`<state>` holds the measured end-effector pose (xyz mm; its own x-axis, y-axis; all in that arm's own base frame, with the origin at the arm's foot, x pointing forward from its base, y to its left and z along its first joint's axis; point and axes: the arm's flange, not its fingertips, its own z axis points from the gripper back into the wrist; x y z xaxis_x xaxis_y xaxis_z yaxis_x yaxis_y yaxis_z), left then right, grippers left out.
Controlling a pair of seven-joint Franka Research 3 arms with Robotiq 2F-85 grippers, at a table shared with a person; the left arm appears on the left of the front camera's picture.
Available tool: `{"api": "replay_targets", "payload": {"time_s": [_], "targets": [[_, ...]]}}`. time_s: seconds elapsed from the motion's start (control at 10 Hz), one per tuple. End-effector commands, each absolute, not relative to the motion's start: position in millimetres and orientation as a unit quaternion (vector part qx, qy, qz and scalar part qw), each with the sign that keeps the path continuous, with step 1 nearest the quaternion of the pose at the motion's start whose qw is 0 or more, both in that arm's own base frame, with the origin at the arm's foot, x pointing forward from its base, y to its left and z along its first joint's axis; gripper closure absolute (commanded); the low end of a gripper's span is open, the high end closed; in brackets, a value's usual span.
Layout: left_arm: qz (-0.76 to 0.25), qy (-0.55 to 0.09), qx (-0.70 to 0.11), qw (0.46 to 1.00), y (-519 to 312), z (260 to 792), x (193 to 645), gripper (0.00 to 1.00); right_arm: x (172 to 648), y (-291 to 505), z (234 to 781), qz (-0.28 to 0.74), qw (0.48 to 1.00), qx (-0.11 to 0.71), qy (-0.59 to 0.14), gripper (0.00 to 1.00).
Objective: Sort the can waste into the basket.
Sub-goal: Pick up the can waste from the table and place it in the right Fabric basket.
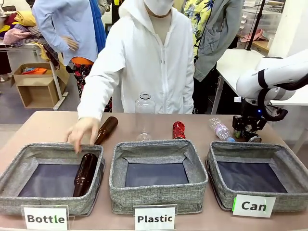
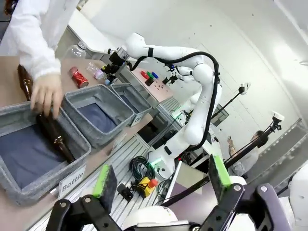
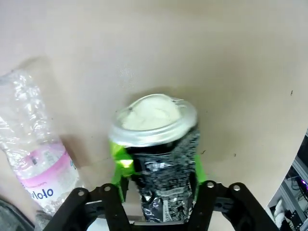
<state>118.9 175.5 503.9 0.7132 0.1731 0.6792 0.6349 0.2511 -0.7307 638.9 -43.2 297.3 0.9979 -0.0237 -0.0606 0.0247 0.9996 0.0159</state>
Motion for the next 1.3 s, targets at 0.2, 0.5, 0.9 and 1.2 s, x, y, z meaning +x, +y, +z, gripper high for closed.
{"api": "replay_targets", "payload": {"time_s": [0.2,0.5,0.9,1.2], "targets": [[-0.169,-0.346,-0.595,0.706,127.6,473.0,110.7,0.00,645.7,-40.4,300.7,-0.023,0.999,-0.015,0.042,1.00],[-0.172,-0.339,-0.599,0.705,126.8,472.9,114.1,0.00,645.5,-40.4,300.7,-0.024,0.999,-0.015,0.041,1.00],[-0.202,-0.272,-0.611,0.716,107.8,468.4,174.6,0.00,634.7,-55.7,333.7,-0.032,0.999,-0.014,-0.003,1.00],[-0.236,-0.152,-0.640,0.715,69.1,442.0,272.8,0.00,593.6,-77.1,387.9,-0.018,0.998,-0.002,-0.057,0.82]]}}
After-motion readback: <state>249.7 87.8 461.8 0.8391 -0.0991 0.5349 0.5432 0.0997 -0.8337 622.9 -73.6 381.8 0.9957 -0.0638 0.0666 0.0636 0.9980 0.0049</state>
